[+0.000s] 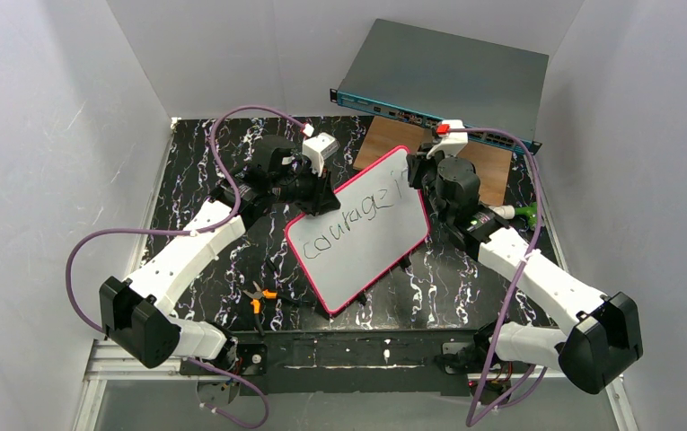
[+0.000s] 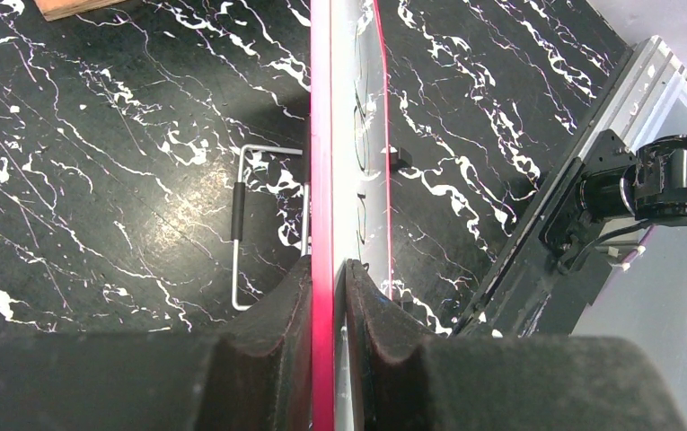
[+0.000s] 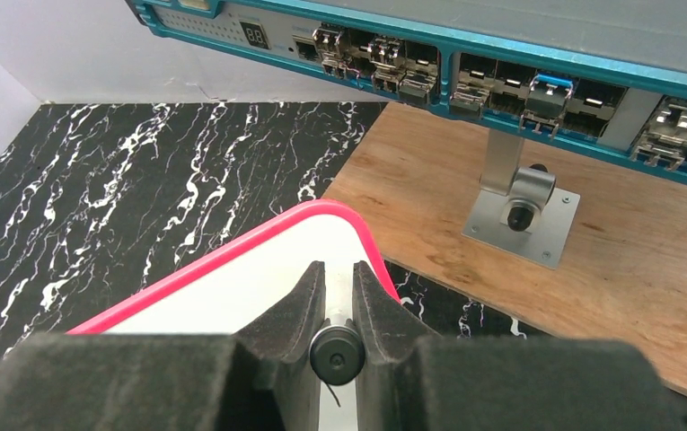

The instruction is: Write a sentence on the whiteboard

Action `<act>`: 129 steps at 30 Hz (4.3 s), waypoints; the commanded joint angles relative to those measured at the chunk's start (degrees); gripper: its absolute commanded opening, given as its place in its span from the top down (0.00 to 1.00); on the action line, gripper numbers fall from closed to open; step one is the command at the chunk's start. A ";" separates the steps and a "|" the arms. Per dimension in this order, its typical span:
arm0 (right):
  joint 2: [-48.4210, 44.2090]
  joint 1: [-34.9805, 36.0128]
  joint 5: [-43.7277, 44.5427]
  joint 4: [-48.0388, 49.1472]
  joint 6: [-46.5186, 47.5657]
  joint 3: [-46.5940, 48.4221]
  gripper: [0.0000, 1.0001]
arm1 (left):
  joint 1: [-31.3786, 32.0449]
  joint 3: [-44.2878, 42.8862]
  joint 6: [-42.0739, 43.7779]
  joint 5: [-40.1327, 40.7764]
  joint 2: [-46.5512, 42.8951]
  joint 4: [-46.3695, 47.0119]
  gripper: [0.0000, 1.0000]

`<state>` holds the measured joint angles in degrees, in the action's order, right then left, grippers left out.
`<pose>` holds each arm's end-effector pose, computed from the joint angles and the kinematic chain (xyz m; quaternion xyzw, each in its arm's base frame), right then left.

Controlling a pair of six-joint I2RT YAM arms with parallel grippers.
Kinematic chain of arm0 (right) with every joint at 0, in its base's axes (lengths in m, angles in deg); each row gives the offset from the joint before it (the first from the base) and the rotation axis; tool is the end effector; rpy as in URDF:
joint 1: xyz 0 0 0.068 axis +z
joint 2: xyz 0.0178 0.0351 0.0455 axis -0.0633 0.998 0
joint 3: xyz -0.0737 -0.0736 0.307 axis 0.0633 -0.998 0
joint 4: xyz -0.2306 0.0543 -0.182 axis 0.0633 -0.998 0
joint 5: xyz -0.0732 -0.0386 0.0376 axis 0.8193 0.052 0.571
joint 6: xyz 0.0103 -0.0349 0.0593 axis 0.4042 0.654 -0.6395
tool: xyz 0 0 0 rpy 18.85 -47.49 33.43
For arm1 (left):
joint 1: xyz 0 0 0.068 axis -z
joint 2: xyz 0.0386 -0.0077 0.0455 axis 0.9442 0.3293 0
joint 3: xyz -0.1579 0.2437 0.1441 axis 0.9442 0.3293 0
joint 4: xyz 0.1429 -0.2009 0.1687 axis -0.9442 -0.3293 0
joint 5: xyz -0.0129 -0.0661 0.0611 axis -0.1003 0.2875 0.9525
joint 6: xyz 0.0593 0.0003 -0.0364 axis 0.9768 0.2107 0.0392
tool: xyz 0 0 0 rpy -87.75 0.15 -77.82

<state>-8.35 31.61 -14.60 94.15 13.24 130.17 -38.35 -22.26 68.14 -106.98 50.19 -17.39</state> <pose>0.2697 0.1621 0.3866 0.0018 0.7211 0.1337 0.6798 0.2825 -0.2072 0.4024 0.3105 0.7839 -0.3303 0.4242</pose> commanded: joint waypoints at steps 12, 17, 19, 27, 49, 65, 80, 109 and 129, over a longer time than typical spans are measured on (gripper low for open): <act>-0.29 -0.35 -0.50 0.56 -3.88 -4.74 0.99 | -0.15 -1.71 3.01 1.99 -2.16 0.18 1.00; -0.42 -0.35 -0.60 0.11 -3.64 -5.02 0.99 | -0.17 -1.64 3.11 2.04 -2.33 0.11 1.00; -0.38 -0.35 -0.82 -0.03 -3.45 -4.79 0.99 | -0.17 -1.68 3.05 1.85 -2.29 0.22 1.00; -0.31 -0.35 -1.36 -0.25 -2.77 -2.74 0.99 | -0.17 -1.50 2.98 1.72 -2.36 0.47 1.00; 3.99 -0.89 -1.90 0.79 0.48 6.04 0.99 | -0.17 -1.32 3.08 1.88 -2.38 0.74 1.00; 3.99 -3.78 -3.22 0.29 -1.44 3.52 0.99 | -0.17 -2.18 3.56 2.12 -2.11 -0.40 1.00; -0.06 -3.70 -3.14 -1.32 -4.33 -4.75 0.99 | -0.17 -2.57 3.16 1.62 -2.10 -0.70 1.00; -31.86 -3.70 -9.55 -13.49 -10.56 -12.79 0.99 | -0.17 -1.89 3.07 1.65 -3.33 0.02 1.00; -32.50 -1.84 -26.86 -6.28 -26.99 -17.49 0.99 | -0.17 -1.32 3.67 3.32 -4.58 -1.27 1.00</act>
<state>-41.05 28.49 -37.73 83.70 -10.82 113.52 -38.37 -22.41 69.14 -106.17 48.51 -19.20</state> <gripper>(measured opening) 0.204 0.130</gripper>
